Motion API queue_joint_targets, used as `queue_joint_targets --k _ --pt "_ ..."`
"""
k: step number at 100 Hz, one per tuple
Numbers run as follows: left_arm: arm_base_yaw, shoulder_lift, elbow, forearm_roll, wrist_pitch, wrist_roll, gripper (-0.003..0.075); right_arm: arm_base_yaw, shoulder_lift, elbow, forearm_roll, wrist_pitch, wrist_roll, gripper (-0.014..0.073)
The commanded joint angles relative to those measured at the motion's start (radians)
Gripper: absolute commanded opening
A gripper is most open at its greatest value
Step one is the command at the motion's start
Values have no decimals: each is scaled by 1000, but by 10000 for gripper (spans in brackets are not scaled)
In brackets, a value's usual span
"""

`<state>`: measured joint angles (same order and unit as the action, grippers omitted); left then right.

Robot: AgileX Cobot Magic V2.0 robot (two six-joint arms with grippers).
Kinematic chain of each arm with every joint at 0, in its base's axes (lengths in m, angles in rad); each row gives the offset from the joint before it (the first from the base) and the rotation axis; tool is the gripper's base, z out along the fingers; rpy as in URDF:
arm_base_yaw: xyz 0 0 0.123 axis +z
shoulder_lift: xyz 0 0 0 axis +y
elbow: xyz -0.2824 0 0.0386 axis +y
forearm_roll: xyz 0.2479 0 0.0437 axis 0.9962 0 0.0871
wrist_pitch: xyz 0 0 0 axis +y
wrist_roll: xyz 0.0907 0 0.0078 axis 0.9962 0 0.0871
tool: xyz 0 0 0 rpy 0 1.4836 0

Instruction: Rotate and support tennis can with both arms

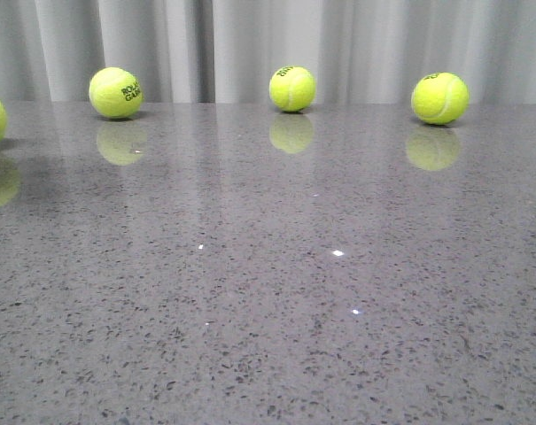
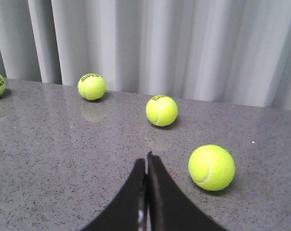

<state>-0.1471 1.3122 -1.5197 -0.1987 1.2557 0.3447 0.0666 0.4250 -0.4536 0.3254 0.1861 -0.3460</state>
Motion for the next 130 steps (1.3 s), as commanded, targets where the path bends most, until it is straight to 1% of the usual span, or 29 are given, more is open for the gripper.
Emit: queue_joint_targets --k 1,25,40,53,63,70,84,111,130 --pt "3 -31 -35 -16 14 -3 503 -6 1 -26 8 -70 0 -68" --pt "3 -94 -35 -5 12 -21 501 -6 1 -26 8 -70 0 -68" --pt "3 -165 -35 -4 6 -22 501 -6 1 -26 8 -70 0 -68" --pt "3 -229 -31 21 6 -54 501 -6 1 -26 8 -70 0 -68" --pt "3 -287 -3 48 -6 -78 501 -6 1 -26 8 -70 0 -68" --pt "3 -340 42 47 -40 -96 496 -6 1 -26 8 -70 0 -68" --pt "3 -482 190 47 -161 -124 491 -6 1 -26 8 -70 0 -68" --pt "3 -773 565 44 -495 -180 492 -6 1 -26 8 -70 0 -68" --pt "3 -945 826 32 -716 -180 492 -6 1 -26 8 -70 0 -68"
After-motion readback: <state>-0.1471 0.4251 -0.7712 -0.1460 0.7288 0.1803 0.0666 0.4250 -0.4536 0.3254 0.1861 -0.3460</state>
